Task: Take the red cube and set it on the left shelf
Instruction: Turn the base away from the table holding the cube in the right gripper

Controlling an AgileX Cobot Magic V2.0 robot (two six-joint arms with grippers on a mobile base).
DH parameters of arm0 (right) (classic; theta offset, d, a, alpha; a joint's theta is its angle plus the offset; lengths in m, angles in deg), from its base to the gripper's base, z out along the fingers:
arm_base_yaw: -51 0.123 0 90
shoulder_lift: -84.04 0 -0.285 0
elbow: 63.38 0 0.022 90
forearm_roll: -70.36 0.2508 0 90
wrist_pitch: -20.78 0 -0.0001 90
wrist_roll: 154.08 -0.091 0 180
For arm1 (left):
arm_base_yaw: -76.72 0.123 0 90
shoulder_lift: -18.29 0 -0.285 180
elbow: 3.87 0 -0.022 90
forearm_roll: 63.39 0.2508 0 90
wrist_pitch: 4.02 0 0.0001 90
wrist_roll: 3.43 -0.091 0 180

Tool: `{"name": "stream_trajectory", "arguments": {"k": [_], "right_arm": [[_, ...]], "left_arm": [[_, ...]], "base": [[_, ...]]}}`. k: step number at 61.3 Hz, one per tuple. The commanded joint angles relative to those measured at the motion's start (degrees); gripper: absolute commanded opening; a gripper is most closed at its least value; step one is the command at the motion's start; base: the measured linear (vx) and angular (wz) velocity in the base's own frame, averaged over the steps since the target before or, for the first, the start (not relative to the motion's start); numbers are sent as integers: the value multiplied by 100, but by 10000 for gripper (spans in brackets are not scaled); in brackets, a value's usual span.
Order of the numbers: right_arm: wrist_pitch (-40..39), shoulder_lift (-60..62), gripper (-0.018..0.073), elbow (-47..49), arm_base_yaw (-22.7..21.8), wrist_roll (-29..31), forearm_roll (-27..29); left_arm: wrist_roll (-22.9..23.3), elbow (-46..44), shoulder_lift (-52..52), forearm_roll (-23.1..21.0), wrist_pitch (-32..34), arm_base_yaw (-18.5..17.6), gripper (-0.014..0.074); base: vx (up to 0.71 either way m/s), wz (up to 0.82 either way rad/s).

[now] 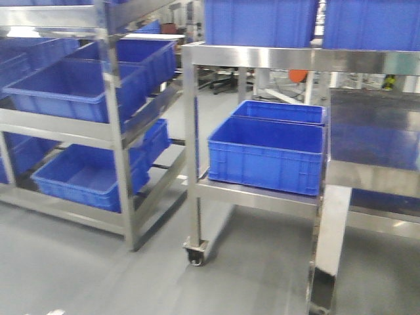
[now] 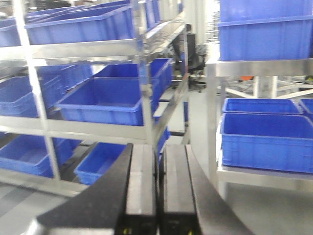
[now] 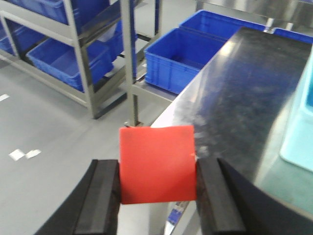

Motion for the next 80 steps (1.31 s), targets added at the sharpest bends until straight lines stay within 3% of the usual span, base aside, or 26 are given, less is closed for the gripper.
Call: {"name": "stream_trajectory", "arguments": {"k": [1, 80], "right_arm": [[-542, 6, 65, 172, 4, 16, -36], [-542, 6, 65, 172, 4, 16, -36]], "left_arm": [[-8, 126, -46, -32, 480, -25, 106], [-8, 126, -46, -32, 480, -25, 106]], "base": [[-22, 39], [-18, 36]]}}
